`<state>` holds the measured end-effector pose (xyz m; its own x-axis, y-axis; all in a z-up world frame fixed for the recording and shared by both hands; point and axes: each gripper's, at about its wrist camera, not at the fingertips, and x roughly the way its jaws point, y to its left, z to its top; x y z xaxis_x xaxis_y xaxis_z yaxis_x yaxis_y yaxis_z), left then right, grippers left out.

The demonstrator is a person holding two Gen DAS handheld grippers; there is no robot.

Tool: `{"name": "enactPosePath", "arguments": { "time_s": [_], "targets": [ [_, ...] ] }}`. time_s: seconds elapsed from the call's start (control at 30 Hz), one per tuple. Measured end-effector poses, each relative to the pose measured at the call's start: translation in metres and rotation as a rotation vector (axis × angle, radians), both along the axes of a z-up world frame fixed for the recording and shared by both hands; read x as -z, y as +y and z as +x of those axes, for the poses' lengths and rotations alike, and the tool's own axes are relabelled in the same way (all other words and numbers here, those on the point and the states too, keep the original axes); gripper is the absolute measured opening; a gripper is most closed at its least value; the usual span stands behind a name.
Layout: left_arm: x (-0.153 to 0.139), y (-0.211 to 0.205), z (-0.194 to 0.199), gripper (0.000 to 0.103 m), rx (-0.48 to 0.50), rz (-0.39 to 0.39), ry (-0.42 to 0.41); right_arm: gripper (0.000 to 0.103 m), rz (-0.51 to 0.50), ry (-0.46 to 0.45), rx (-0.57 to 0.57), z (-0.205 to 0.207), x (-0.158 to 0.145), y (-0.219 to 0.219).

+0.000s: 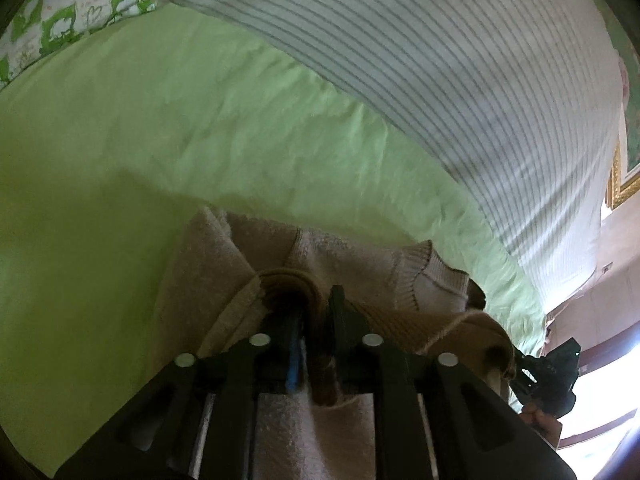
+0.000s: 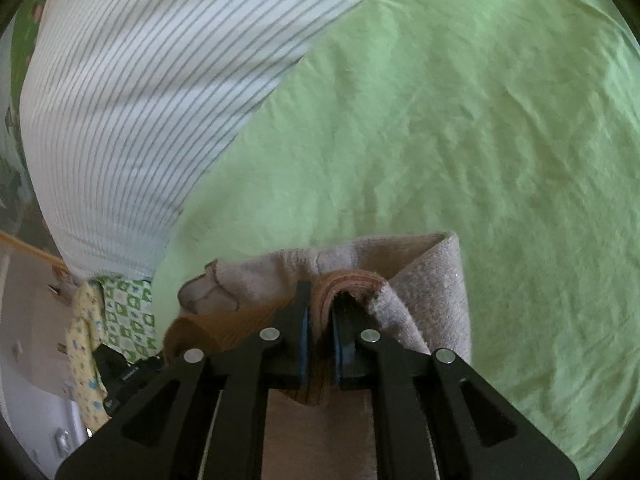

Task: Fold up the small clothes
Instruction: 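Lift the hem with both grippers and fold it toward the collar, then release the hem with both grippers and smooth the folded sweater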

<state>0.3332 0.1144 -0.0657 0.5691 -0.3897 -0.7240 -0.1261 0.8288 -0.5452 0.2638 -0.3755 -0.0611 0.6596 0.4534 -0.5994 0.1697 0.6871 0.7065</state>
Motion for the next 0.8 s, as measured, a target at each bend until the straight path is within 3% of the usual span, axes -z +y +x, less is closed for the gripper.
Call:
{"name": "enactPosePath", "arguments": {
  "time_s": [0.17,0.37,0.53,0.63,0.8],
  "targets": [
    [-0.023,0.003,-0.017,0.051,-0.001,0.04,-0.045,0.048,-0.013,-0.048,0.039,-0.014,-0.02,-0.007],
    [-0.048,0.005,-0.049,0.052,0.036,0.021,-0.092,0.048,-0.048,-0.111,0.047,-0.041,-0.051,-0.005],
    [-0.046,-0.031,-0.083,0.052,0.203,0.007,-0.073,0.048,-0.1,-0.146,-0.025,-0.066,-0.063,0.022],
    [-0.039,-0.065,-0.101,0.052,0.323,0.011,-0.053,0.047,-0.156,-0.135,-0.124,-0.078,-0.062,0.053],
    [-0.027,-0.122,-0.126,0.052,0.522,0.124,-0.061,0.035,-0.297,-0.135,-0.377,-0.089,-0.052,0.124]
  ]
}}
